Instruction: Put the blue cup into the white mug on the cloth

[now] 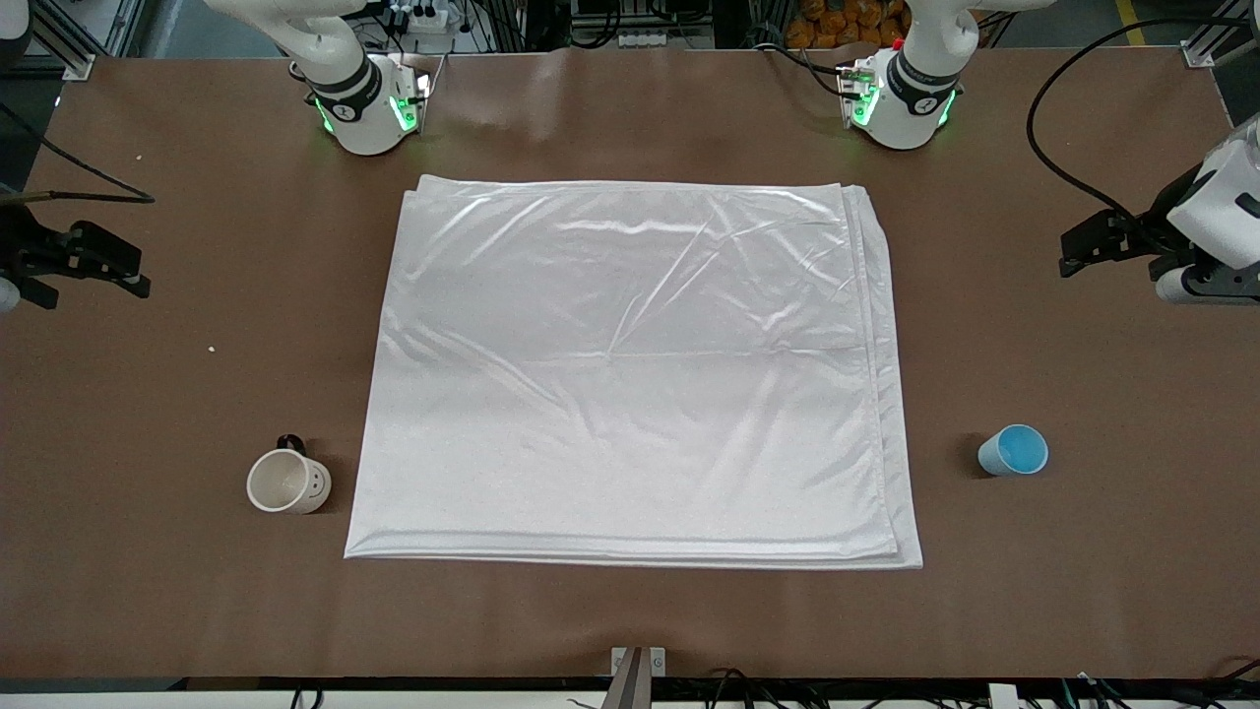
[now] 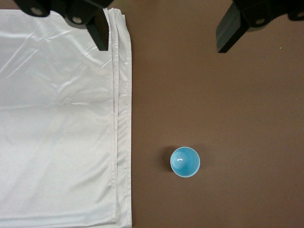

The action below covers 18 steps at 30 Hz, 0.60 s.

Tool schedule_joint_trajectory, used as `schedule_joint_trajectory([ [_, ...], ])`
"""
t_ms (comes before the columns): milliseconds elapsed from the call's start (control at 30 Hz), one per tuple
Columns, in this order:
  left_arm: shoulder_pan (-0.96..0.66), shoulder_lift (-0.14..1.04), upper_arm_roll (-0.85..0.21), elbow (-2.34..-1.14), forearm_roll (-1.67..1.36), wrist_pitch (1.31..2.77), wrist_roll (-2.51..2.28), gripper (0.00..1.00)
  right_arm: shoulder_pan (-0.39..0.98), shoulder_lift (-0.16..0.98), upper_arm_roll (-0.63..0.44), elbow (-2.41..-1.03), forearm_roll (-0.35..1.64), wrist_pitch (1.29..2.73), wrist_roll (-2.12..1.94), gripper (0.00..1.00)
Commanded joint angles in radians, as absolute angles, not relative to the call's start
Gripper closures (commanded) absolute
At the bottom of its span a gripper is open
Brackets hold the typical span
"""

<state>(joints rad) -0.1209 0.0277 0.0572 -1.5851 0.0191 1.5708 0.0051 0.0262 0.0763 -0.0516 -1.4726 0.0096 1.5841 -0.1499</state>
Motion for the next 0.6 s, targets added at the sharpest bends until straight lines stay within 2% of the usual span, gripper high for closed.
schedule_joint_trajectory([
  [0, -0.12, 0.026, 0.054, -1.575, 0.043, 1.568, 0.026, 0.0, 0.04, 0.057, -0.049, -1.491, 0.006, 1.589, -0.137, 0.0],
  [400, -0.132, 0.051, 0.055, -1.569, 0.048, 1.569, 0.017, 0.0, 0.046, 0.055, -0.043, -1.491, 0.006, 1.582, -0.137, 0.0],
  [567, -0.126, 0.106, 0.055, -1.557, 0.054, 1.574, 0.011, 0.0, 0.046, 0.055, -0.046, -1.497, 0.006, 1.586, -0.137, 0.0],
])
